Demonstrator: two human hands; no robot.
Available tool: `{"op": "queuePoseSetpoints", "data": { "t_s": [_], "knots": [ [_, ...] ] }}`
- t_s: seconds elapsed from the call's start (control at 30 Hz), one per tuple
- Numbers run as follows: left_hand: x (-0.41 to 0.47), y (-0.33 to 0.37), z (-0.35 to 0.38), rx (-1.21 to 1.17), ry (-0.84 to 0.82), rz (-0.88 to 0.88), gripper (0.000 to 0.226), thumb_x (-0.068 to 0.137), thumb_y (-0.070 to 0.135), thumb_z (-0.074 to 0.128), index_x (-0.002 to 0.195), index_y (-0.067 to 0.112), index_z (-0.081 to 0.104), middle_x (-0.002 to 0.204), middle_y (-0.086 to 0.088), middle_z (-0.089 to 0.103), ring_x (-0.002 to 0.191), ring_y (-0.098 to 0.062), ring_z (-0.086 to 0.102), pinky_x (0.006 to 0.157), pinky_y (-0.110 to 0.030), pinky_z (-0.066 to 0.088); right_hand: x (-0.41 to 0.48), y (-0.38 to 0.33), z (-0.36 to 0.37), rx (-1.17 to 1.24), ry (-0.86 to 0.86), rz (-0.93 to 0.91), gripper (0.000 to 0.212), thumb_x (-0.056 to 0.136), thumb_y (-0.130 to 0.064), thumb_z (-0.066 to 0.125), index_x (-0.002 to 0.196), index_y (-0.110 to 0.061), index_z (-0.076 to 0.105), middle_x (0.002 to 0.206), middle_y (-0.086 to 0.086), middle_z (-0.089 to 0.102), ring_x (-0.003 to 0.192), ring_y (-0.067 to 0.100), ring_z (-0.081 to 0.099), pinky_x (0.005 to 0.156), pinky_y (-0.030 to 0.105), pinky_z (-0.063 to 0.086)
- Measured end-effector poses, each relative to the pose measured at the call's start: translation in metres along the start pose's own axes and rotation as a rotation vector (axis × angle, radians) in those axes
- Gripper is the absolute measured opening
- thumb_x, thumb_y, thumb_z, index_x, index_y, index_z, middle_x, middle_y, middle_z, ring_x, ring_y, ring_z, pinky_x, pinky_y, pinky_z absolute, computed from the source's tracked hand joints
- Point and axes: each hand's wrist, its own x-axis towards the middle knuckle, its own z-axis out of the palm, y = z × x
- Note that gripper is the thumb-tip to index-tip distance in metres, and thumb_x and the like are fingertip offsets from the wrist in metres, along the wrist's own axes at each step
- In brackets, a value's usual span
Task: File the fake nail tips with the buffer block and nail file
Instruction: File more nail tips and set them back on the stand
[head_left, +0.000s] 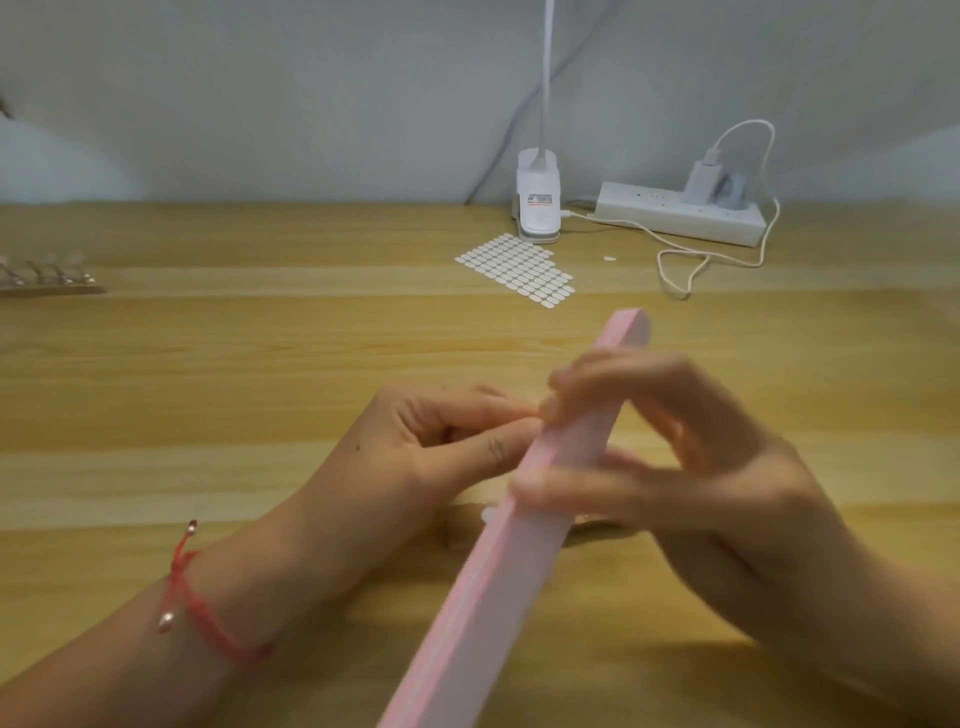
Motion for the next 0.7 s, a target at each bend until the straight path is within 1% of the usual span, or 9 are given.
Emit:
{"op": "queuePoseSetpoints", "data": {
  "t_s": [0.07, 0.13, 0.2, 0.3, 0.37, 0.5, 0.53, 0.6, 0.7],
  "knots": [
    [0.0, -0.001, 0.0, 0.013, 0.02, 0.003, 0.019, 0.074, 0.025, 0.067, 0.086, 0.018, 0.08, 0.081, 0.008, 0.07, 0.072, -0.004, 0.064, 0.064, -0.013, 0.047, 0.0, 0.005, -0.003, -0.027, -0.01, 0.026, 0.055, 0.084, 0.024, 0.048, 0.121, -0.014, 0.063, 0.118, 0.011, 0.052, 0.118, 0.03, 0.054, 0.1, 0.043, 0.044],
    [-0.001, -0.001, -0.003, 0.028, 0.058, 0.024, 0.025, 0.069, 0.026, 0.077, 0.093, 0.02, 0.078, 0.086, 0.009, 0.071, 0.078, -0.007, 0.064, 0.07, -0.015, 0.049, 0.004, 0.024, -0.023, -0.093, 0.093, 0.177, 0.05, 0.09, 0.018, 0.052, 0.127, -0.016, 0.055, 0.118, 0.011, 0.053, 0.117, 0.026, 0.054, 0.099, 0.041, 0.046],
    [-0.001, 0.001, -0.003, 0.08, 0.115, 0.048, 0.022, 0.071, 0.029, 0.078, 0.092, 0.024, 0.078, 0.091, 0.01, 0.072, 0.083, -0.024, 0.062, 0.078, -0.019, 0.048, 0.006, 0.036, -0.039, -0.098, 0.189, 0.319, 0.051, 0.09, 0.014, 0.055, 0.127, -0.02, 0.054, 0.12, 0.009, 0.054, 0.116, 0.021, 0.052, 0.099, 0.039, 0.048],
    [-0.001, 0.0, -0.001, 0.135, 0.186, 0.037, 0.021, 0.069, 0.037, 0.074, 0.088, 0.028, 0.078, 0.095, 0.011, 0.073, 0.091, -0.04, 0.057, 0.081, -0.037, 0.046, 0.005, 0.032, -0.044, -0.067, 0.222, 0.345, 0.051, 0.089, 0.014, 0.056, 0.121, -0.025, 0.058, 0.12, 0.005, 0.054, 0.117, 0.015, 0.051, 0.099, 0.028, 0.048],
    [-0.001, 0.002, 0.0, 0.118, 0.209, 0.008, 0.029, 0.061, 0.041, 0.079, 0.088, 0.03, 0.078, 0.094, 0.009, 0.075, 0.087, -0.039, 0.06, 0.08, -0.047, 0.046, 0.005, 0.022, -0.036, -0.07, 0.181, 0.267, 0.047, 0.09, 0.012, 0.057, 0.121, -0.024, 0.06, 0.119, 0.006, 0.054, 0.118, 0.019, 0.053, 0.1, 0.03, 0.047],
    [-0.002, 0.004, 0.003, 0.081, 0.229, -0.031, 0.028, 0.059, 0.044, 0.08, 0.084, 0.032, 0.079, 0.083, 0.005, 0.076, 0.069, -0.02, 0.063, 0.072, -0.066, 0.052, 0.004, 0.013, -0.022, -0.127, 0.074, 0.124, 0.048, 0.09, 0.018, 0.052, 0.121, -0.017, 0.06, 0.118, 0.01, 0.052, 0.116, 0.03, 0.053, 0.102, 0.032, 0.042],
    [-0.002, 0.005, 0.004, 0.096, 0.219, -0.02, 0.028, 0.06, 0.04, 0.082, 0.086, 0.032, 0.078, 0.083, 0.005, 0.076, 0.07, -0.015, 0.066, 0.07, -0.062, 0.054, 0.004, 0.015, -0.023, -0.156, 0.08, 0.141, 0.049, 0.09, 0.021, 0.053, 0.122, -0.016, 0.059, 0.117, 0.01, 0.052, 0.116, 0.027, 0.053, 0.102, 0.029, 0.042],
    [-0.003, 0.003, 0.004, 0.067, 0.192, -0.011, 0.027, 0.063, 0.036, 0.075, 0.089, 0.027, 0.077, 0.081, 0.005, 0.075, 0.069, -0.008, 0.068, 0.063, -0.042, 0.06, 0.004, 0.017, -0.022, -0.178, 0.097, 0.181, 0.054, 0.088, 0.024, 0.055, 0.124, -0.017, 0.057, 0.116, 0.012, 0.053, 0.116, 0.023, 0.053, 0.102, 0.027, 0.042],
    [-0.003, -0.001, 0.003, -0.036, 0.187, -0.032, 0.024, 0.064, 0.027, 0.07, 0.084, 0.016, 0.078, 0.074, 0.001, 0.074, 0.06, -0.008, 0.067, 0.052, -0.023, 0.057, 0.004, 0.016, -0.016, -0.176, 0.083, 0.153, 0.052, 0.089, 0.017, 0.053, 0.124, -0.021, 0.059, 0.118, 0.007, 0.053, 0.119, 0.019, 0.052, 0.104, 0.028, 0.042]
  ]
}}
